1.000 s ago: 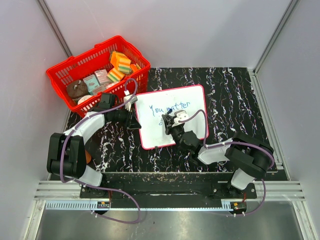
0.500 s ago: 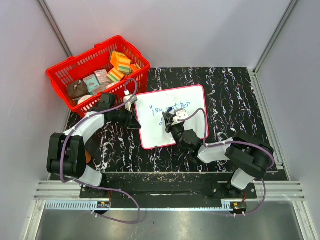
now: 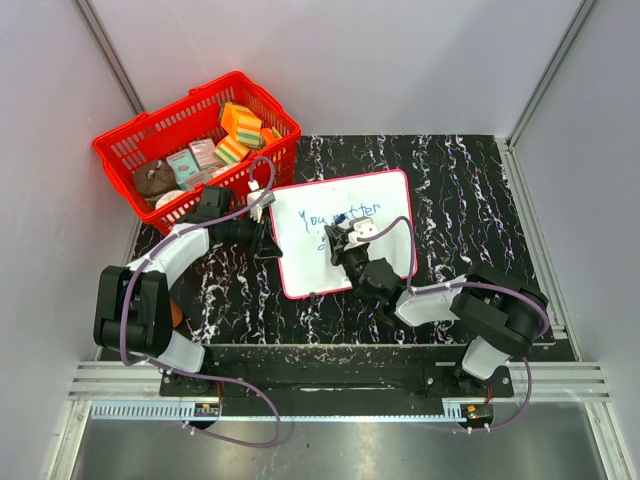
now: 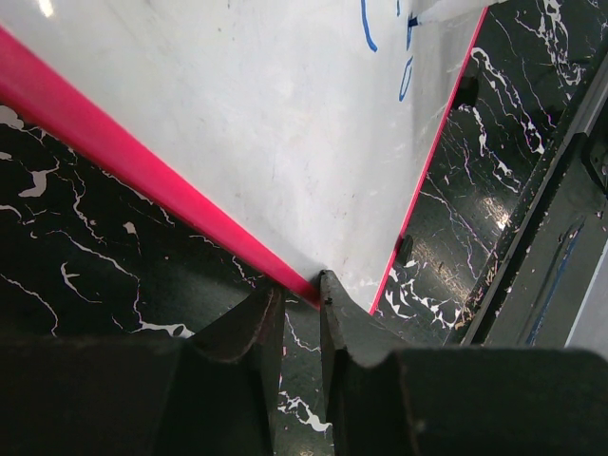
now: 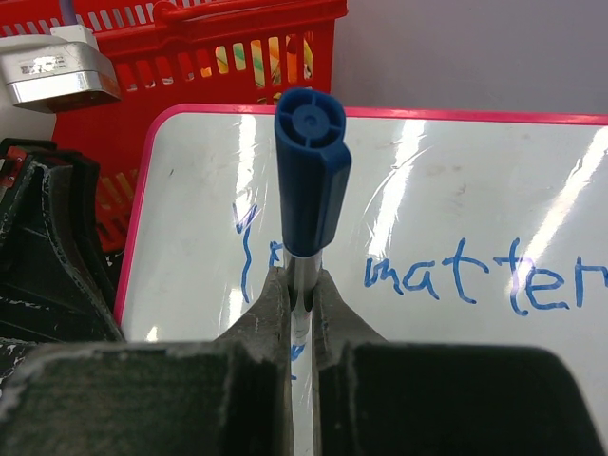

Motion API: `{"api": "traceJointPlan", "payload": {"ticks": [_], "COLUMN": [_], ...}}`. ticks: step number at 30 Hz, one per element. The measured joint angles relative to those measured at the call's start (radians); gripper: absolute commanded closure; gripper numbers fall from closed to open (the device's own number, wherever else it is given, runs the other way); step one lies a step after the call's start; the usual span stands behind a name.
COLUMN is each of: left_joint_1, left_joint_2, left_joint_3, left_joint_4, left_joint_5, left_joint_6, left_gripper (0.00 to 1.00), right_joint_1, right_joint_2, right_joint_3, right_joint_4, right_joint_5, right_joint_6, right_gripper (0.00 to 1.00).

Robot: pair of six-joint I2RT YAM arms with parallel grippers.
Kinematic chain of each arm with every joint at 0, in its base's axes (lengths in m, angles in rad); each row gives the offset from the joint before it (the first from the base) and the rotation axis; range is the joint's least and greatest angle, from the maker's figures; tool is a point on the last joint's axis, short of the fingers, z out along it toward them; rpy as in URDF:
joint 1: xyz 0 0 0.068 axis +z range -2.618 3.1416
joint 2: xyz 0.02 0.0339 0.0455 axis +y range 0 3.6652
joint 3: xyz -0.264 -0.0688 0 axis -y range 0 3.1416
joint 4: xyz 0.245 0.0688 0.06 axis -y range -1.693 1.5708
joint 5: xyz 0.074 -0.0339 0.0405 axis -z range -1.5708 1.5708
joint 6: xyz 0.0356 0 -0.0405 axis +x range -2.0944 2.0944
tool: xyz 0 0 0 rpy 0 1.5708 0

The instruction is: Write a sentence on the whiteboard

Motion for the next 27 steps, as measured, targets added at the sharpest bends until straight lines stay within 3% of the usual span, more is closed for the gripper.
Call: {"api": "traceJointPlan", "payload": {"ticks": [27], "left_joint_1": [0.000], "left_joint_2": [0.000], "left_joint_3": [0.000], "left_joint_4": [0.000], "left_joint_5": [-0.006], "left_joint_6": [0.000], "left_gripper": [1.00], "right_joint_1": [0.000], "right_joint_2": [-0.012], "right_joint_3": [-0.065], "right_joint_4": [0.011], "right_joint_5": [-0.026], "right_joint_6": [0.121], "right_gripper": [1.00]}}
